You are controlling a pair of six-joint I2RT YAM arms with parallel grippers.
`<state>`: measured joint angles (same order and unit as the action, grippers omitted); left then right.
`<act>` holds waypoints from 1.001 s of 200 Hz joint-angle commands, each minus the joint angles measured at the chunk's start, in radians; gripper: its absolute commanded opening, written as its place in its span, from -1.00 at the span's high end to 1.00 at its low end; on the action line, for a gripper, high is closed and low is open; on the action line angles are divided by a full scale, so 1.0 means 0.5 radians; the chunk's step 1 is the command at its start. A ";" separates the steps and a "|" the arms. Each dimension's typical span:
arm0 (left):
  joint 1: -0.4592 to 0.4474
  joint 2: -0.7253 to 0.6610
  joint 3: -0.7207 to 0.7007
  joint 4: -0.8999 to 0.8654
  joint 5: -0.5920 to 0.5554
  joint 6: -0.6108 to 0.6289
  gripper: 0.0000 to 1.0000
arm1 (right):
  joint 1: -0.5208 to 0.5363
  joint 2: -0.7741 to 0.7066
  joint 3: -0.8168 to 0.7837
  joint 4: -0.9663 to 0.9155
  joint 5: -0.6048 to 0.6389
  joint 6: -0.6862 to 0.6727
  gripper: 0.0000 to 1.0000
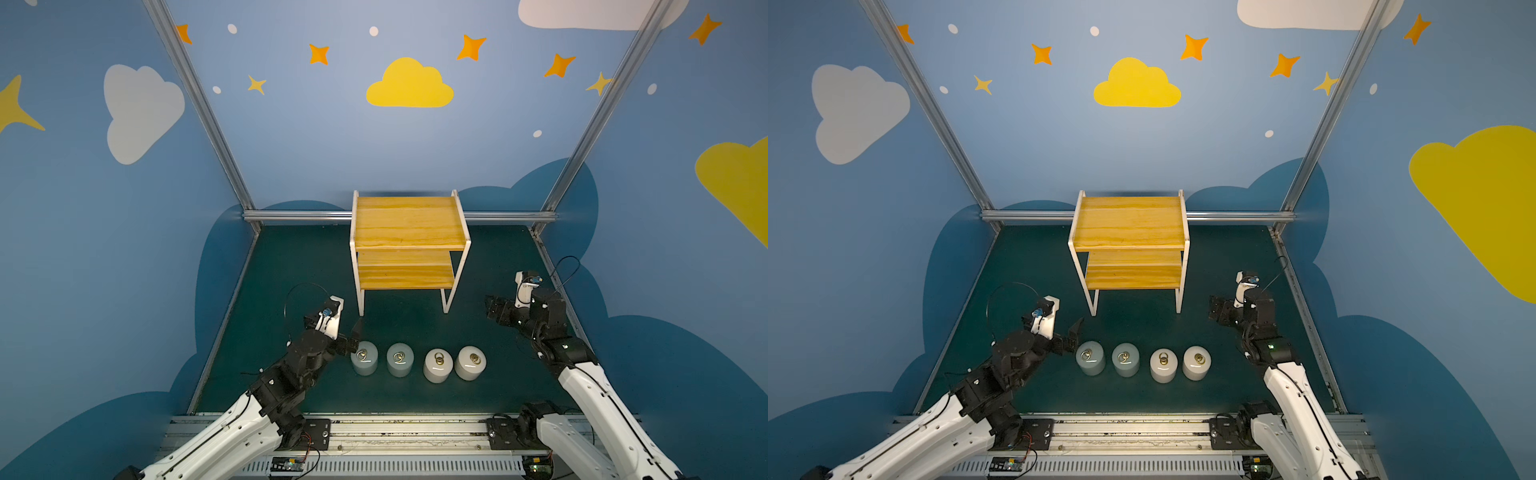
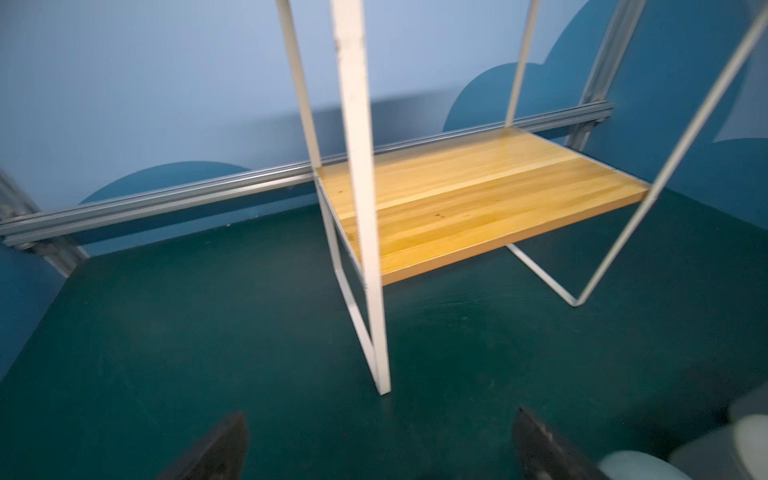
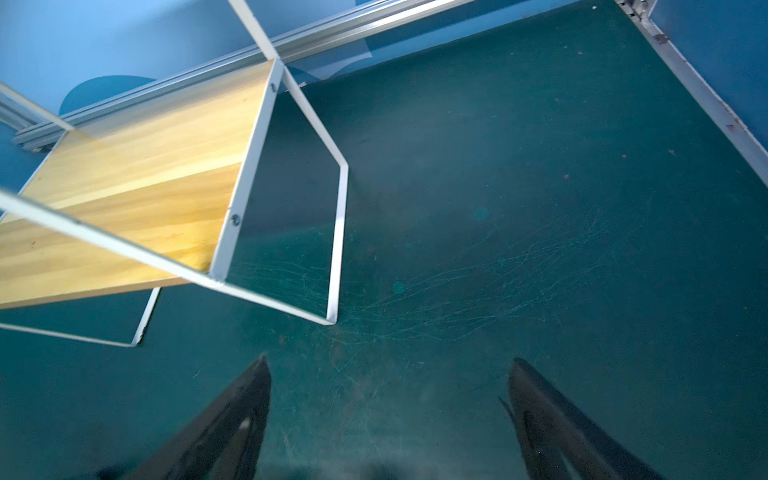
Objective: Remove the tea canisters from the shelf
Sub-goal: Reset both arms
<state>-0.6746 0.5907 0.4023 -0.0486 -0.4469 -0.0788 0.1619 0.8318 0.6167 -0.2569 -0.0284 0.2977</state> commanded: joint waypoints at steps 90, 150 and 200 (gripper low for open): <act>1.140 1.214 -0.122 1.311 0.414 -0.006 -1.00 | -0.398 0.791 -0.228 1.028 -0.002 -0.244 -0.83; 1.333 1.766 -0.129 1.874 0.400 0.011 -1.00 | -0.403 1.177 -0.200 1.511 0.057 -0.350 -0.85; 1.349 1.947 -0.062 1.922 0.549 0.059 -1.00 | -0.328 1.393 -0.153 1.691 -0.129 -0.598 -0.86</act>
<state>-0.0021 1.5646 0.3454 0.8501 -0.2157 -0.0555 -0.0216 1.5314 0.5346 0.5022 -0.0620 0.0662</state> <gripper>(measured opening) 0.999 0.930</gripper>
